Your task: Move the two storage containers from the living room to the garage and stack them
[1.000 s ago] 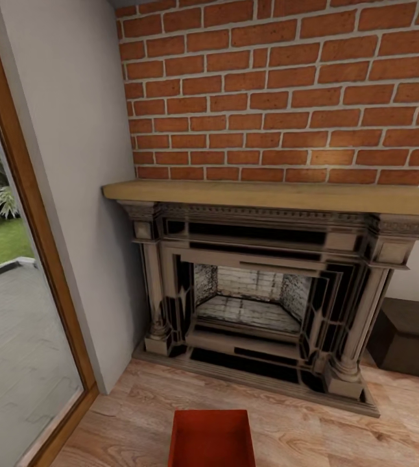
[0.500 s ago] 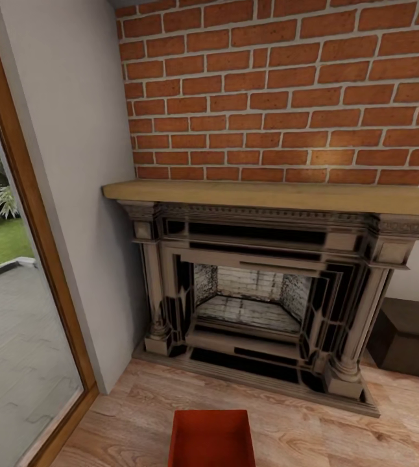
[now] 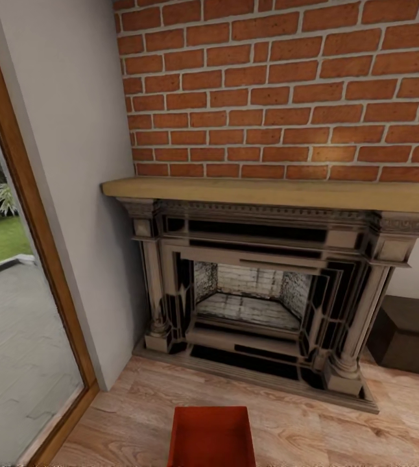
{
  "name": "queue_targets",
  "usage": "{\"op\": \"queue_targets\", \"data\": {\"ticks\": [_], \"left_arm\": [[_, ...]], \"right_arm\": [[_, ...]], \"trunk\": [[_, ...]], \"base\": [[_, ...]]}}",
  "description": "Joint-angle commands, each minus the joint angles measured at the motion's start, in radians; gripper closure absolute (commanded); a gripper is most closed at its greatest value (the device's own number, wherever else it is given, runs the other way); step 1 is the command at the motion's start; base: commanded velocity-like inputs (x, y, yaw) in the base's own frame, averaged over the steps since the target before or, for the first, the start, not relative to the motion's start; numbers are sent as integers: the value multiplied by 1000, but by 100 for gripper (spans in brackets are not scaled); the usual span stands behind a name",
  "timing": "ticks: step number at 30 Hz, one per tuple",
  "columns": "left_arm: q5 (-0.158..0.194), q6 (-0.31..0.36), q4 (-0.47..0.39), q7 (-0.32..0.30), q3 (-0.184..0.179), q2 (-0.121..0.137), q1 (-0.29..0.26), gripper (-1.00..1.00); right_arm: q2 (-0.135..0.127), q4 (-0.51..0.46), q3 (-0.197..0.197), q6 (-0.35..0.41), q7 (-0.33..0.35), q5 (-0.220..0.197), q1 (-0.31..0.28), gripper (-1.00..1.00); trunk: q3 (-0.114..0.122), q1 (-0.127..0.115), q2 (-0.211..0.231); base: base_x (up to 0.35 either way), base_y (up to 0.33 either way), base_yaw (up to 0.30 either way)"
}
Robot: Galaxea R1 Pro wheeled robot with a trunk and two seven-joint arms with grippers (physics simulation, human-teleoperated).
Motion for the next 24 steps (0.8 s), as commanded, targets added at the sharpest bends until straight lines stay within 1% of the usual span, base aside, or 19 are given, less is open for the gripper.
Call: {"op": "queue_targets", "data": {"ticks": [1, 18, 24], "left_arm": [[4, -3, 1, 1, 2, 0, -1, -100], [3, -3, 3, 1, 0, 2, -1, -100], [2, -3, 3, 1, 1, 1, -1, -100]], "right_arm": [[0, 3, 8, -6, -1, -10, -1, -100], [3, 3, 5, -11, -1, -9, -1, -100], [4, 3, 3, -14, -1, -15, -1, -100]], "trunk": [[-3, 0, -1], [-30, 0, -1], [-34, 0, -1]], "base": [[0, 0, 0], [0, 0, 0], [0, 0, 0]]}}
